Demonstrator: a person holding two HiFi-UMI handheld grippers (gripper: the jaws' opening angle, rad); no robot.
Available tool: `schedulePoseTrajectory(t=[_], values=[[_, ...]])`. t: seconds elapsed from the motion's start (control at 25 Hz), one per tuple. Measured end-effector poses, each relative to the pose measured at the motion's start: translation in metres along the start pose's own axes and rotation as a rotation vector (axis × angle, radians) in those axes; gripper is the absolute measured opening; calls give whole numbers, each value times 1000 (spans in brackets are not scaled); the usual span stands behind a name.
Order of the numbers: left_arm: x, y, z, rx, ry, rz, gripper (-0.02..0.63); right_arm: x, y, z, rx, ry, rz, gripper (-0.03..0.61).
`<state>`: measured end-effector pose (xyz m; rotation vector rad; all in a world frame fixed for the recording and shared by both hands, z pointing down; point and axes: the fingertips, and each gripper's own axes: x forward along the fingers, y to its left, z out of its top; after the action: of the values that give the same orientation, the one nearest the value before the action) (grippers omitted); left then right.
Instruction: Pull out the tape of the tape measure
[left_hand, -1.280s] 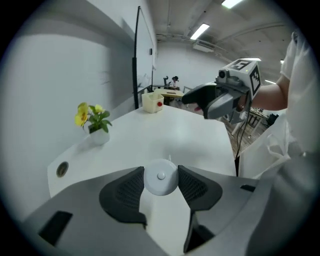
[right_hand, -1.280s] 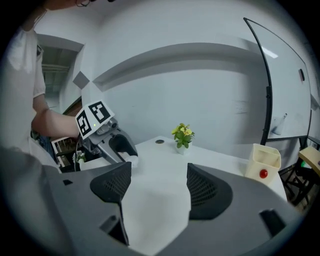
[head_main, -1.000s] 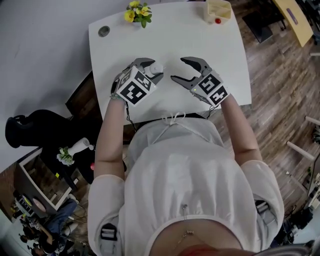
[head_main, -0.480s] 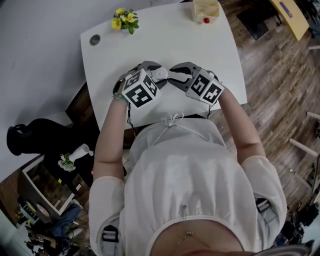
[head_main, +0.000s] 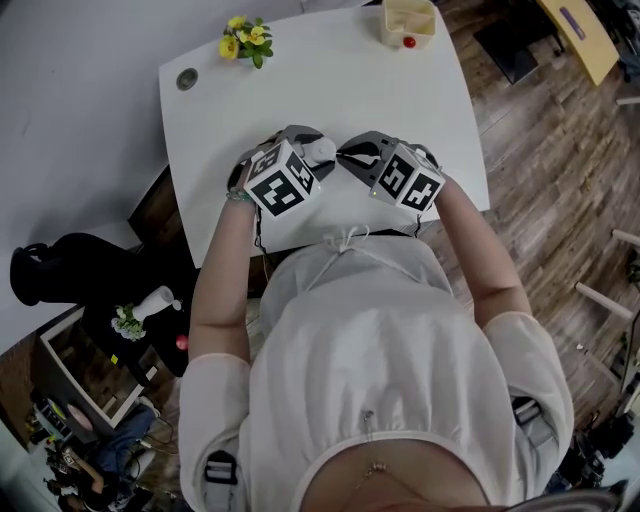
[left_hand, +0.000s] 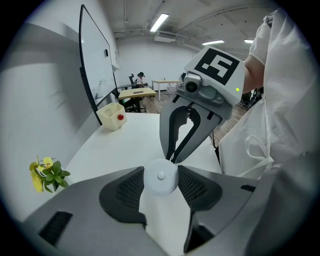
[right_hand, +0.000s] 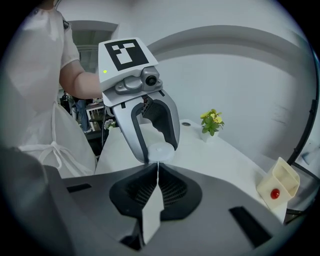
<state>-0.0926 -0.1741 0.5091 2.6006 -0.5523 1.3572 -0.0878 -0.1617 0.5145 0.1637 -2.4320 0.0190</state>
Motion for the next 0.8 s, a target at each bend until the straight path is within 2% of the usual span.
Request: schedulePoseTrajectory(t=[0.52, 0.8], values=[[4, 3, 2, -89, -29, 28, 229, -3, -4, -6, 60, 10, -22, 11], [3, 6, -2, -109, -17, 50, 229, -8, -12, -12, 127, 70, -57, 9]])
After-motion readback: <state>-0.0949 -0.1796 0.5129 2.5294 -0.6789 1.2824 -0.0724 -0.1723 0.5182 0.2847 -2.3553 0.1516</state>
